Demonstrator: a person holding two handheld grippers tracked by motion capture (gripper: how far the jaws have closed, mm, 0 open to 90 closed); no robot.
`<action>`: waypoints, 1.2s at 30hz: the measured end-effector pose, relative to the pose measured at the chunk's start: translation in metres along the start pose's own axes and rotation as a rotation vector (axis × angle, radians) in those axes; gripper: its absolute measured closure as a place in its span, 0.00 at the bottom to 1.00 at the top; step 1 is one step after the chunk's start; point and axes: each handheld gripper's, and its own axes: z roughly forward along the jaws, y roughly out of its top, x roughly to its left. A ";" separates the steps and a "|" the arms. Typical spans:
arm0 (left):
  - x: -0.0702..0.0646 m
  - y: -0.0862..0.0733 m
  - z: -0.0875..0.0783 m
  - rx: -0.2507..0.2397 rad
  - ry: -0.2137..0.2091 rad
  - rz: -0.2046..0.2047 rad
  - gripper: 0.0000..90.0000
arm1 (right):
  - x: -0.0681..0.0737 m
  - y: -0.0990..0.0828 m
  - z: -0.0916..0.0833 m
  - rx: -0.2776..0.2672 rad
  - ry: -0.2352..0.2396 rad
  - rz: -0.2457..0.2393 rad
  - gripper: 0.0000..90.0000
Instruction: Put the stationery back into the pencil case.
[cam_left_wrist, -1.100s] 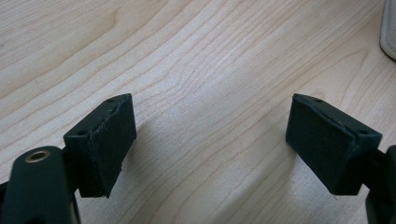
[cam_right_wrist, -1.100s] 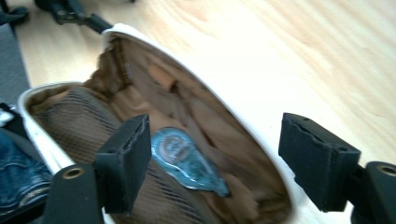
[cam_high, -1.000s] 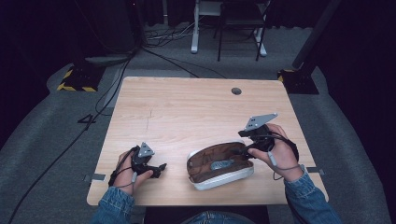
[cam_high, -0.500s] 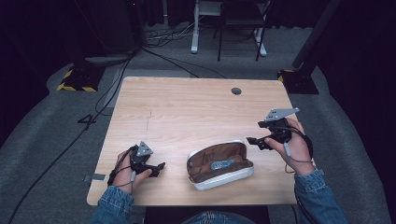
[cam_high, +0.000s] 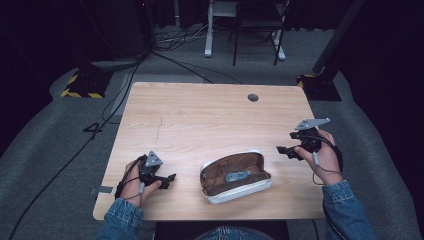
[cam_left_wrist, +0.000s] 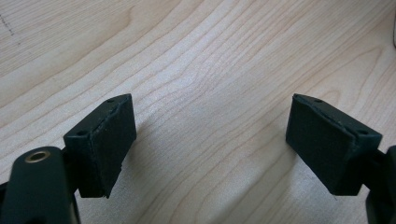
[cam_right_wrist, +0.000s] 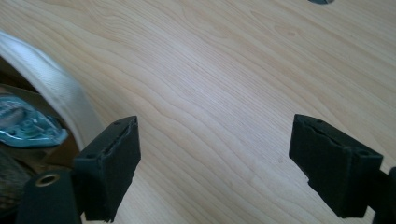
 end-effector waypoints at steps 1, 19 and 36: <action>0.000 0.000 0.000 -0.004 0.002 -0.001 0.18 | -0.002 -0.003 0.001 -0.001 -0.004 0.010 0.20; 0.000 0.000 0.001 -0.003 0.000 -0.004 0.18 | -0.035 -0.047 0.037 -0.013 -0.080 0.140 0.22; 0.000 0.001 0.001 -0.005 0.002 -0.008 0.18 | -0.045 -0.069 0.060 -0.049 -0.111 0.140 0.18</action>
